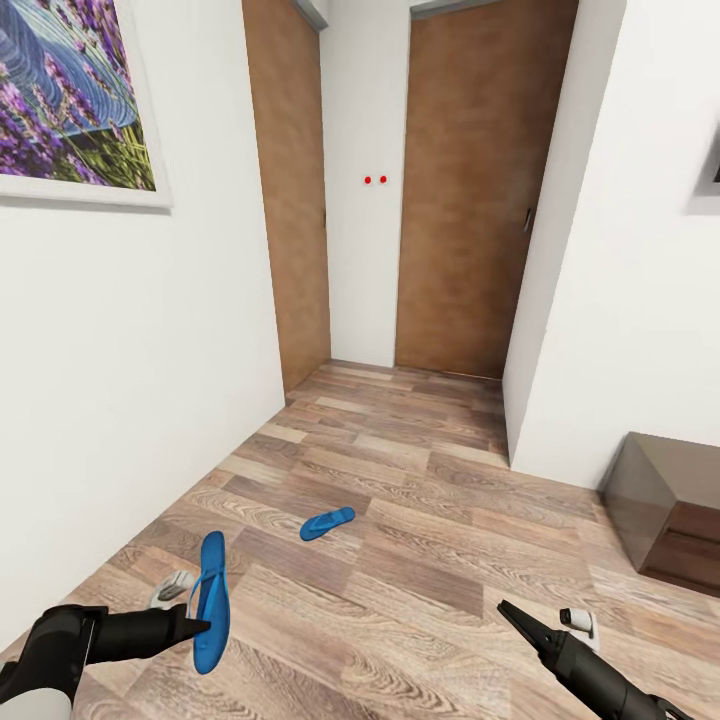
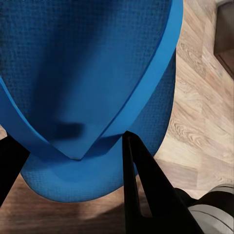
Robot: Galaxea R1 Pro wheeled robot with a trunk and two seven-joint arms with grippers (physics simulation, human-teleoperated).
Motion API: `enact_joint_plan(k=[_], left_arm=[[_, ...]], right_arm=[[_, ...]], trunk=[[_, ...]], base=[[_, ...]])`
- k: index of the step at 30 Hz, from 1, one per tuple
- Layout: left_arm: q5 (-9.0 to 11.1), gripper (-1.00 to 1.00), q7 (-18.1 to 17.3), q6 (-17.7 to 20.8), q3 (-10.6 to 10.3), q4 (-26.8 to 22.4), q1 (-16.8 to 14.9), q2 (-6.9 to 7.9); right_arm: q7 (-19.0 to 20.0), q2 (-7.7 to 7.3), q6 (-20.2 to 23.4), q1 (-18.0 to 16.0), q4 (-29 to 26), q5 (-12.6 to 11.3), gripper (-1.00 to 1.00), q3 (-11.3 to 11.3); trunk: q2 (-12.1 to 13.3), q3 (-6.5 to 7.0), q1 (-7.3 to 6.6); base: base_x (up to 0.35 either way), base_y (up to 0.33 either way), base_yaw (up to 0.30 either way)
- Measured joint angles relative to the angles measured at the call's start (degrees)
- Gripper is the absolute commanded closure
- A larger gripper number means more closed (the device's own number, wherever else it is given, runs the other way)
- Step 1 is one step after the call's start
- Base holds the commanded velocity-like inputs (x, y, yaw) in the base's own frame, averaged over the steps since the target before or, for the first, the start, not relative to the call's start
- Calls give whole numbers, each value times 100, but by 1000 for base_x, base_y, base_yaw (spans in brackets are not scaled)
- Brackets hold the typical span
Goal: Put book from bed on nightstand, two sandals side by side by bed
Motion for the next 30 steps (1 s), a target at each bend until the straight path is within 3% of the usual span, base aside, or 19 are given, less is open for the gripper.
enact_joint_plan(k=[24,30], left_arm=[[10,100,29,-1,-8,42,1,-14],[12,100,36,0,-12,113,-1,-17]], right_arm=[[-142,-27,0,0,10,27,-100,-62],[-145,-53,5,-1,17,29,-100,-83]], trunk=[[0,0,-1],[0,0,-1]], base=[[98,0,2],[117,-26,168]])
